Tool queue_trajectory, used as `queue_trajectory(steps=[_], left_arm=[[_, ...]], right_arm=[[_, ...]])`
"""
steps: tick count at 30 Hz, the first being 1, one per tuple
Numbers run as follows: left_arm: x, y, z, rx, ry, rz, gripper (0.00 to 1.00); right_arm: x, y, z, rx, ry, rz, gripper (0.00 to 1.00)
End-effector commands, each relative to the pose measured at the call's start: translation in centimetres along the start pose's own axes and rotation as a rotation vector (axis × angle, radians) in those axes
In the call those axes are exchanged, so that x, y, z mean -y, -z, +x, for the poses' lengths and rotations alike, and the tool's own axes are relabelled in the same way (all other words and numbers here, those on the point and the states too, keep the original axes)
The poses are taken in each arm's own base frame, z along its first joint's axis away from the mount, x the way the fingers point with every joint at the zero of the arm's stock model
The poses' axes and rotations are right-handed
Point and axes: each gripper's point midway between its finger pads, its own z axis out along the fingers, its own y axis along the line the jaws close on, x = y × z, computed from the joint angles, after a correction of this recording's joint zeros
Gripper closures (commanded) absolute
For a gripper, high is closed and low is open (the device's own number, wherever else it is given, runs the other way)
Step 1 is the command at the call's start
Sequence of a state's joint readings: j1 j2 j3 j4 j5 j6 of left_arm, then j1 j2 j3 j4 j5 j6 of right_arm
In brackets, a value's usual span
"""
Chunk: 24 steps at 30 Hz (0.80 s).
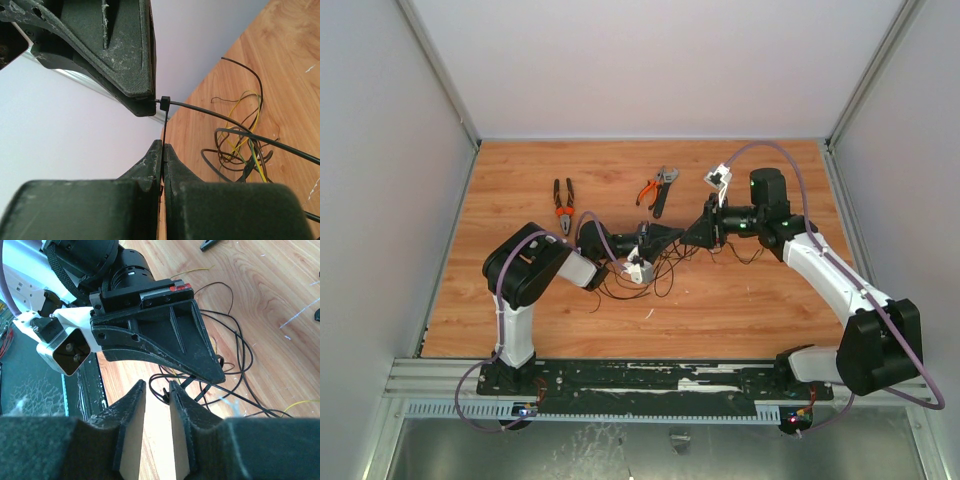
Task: Zip-tie the wires
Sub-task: Tie the cable at the center of the board.
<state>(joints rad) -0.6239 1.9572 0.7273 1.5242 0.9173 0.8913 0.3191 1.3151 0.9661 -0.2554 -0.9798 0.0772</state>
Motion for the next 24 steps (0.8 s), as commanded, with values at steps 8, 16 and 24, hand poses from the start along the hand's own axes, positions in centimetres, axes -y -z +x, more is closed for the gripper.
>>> queue_trajectory(steps=[8, 16, 24], left_arm=[[-1.52, -0.05, -0.95, 0.037, -0.063, -0.044, 1.0], [-1.69, -0.08, -1.02, 0.039, -0.063, -0.047, 1.0], [-1.68, -0.07, -1.01, 0.039, -0.063, -0.048, 1.0]], right_arm=[[0.34, -0.35, 0.1, 0.004, 0.017, 0.006, 0.81], [0.64, -0.49, 0.22, -0.002, 0.014, 0.012, 0.86], [0.75, -0.49, -0.02, -0.001, 0.017, 0.018, 0.99]])
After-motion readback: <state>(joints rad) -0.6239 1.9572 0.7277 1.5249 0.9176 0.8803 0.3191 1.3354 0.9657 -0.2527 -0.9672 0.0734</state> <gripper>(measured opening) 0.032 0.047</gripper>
